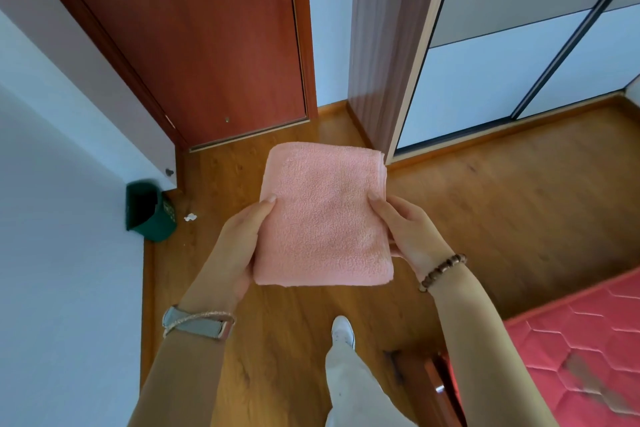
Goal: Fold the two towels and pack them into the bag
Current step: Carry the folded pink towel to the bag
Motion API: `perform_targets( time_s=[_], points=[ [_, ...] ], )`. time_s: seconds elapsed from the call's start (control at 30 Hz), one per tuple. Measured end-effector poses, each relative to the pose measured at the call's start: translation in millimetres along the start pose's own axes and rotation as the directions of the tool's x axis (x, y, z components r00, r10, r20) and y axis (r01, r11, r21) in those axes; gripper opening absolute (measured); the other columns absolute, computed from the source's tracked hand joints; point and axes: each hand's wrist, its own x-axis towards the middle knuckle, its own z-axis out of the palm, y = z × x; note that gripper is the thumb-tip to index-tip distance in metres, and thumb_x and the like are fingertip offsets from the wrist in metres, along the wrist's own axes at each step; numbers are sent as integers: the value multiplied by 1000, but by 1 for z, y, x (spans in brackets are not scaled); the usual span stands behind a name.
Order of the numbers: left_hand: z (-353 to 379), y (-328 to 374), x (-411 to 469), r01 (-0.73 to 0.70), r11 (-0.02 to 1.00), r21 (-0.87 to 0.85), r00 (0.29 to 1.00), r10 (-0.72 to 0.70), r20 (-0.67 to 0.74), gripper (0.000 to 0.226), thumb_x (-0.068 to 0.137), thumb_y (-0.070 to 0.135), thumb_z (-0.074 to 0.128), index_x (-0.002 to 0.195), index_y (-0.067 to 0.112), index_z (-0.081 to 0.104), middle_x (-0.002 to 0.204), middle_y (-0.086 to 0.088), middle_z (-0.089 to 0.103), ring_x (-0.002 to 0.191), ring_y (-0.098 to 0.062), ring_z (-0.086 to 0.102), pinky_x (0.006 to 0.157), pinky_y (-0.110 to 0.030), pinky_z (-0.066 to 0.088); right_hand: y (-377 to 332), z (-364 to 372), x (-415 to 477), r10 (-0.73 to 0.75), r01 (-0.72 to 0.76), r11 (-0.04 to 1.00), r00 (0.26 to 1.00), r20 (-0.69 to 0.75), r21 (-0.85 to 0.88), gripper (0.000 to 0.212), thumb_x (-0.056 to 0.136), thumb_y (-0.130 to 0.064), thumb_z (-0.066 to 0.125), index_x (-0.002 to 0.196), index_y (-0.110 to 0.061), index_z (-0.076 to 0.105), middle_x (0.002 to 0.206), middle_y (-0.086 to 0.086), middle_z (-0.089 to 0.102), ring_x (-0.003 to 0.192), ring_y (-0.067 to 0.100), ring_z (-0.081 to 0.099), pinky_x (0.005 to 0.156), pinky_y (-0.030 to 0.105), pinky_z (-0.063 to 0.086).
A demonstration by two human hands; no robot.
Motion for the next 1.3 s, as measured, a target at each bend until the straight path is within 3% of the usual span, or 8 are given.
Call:
perform_targets(
  time_s=[0.13, 0.3, 0.4, 0.57, 0.8, 1.0, 1.2, 1.3],
  points=[
    [16, 37, 36, -23, 999, 23, 1000, 23, 17, 20, 97, 46, 53, 104, 30, 61, 111, -3, 66, 101, -24, 64, 78, -38, 51, -25, -12, 42, -4, 4, 1000, 1000, -10, -6, 19, 95, -49, 47, 96, -34, 59, 106, -1, 66, 93, 13, 66, 79, 30, 58],
    [42, 71, 73, -53, 997, 56, 998, 51, 35, 18, 97, 45, 53, 101, 29, 61, 103, -1, 65, 93, -21, 64, 69, -33, 47, -51, -33, 84, 7, -6, 1000, 999, -40, 19, 20, 95, -50, 47, 99, -34, 58, 106, -4, 65, 92, 11, 65, 72, 24, 56],
    [57, 87, 93, -46, 996, 73, 997, 42, 68, 20, 97, 47, 54, 103, 30, 62, 108, -2, 66, 97, -23, 65, 72, -35, 49, -60, -45, 104, 23, -22, 999, 998, -61, 24, 26, 96, -50, 46, 107, -30, 57, 105, -5, 64, 91, 10, 65, 68, 22, 55],
    [76, 108, 123, -36, 997, 74, 991, 27, 128, 36, 94, 49, 58, 117, 24, 67, 116, -3, 71, 106, -26, 68, 94, -49, 54, -69, -62, 128, 68, -63, 997, 992, -103, 52, 33, 96, -49, 46, 117, -27, 56, 110, -4, 64, 99, 14, 65, 79, 30, 57],
    [110, 140, 167, -14, 991, 131, 977, -14, 211, 34, 93, 49, 59, 115, 25, 68, 113, -6, 72, 102, -30, 70, 89, -61, 55, -80, -86, 158, 101, -85, 993, 969, -224, 81, 37, 96, -51, 46, 122, -28, 56, 111, -5, 66, 99, 14, 67, 85, 35, 59],
    [141, 176, 224, -42, 983, 181, 935, -26, 355, 34, 91, 49, 62, 116, 27, 69, 114, -2, 73, 103, -24, 70, 90, -49, 57, -92, -98, 190, 124, -78, 987, 926, -356, 140, 31, 95, -52, 47, 110, -30, 64, 112, 9, 69, 102, 30, 68, 92, 49, 56],
    [172, 226, 283, -127, 946, 298, 874, -36, 485, 32, 91, 51, 60, 108, 26, 70, 113, -4, 72, 104, -24, 68, 92, -46, 54, -110, -103, 227, 144, -43, 975, 865, -480, 216, 35, 98, -48, 47, 114, -23, 65, 95, -3, 67, 79, 9, 66, 64, 23, 55],
    [193, 247, 302, -168, 926, 338, 821, -59, 568, 21, 94, 48, 56, 101, 31, 67, 110, -2, 70, 102, -21, 67, 88, -42, 54, -117, -105, 237, 196, -52, 963, 813, -548, 266, 34, 98, -47, 48, 111, -21, 65, 107, 9, 69, 92, 20, 69, 72, 30, 60]
  ],
)
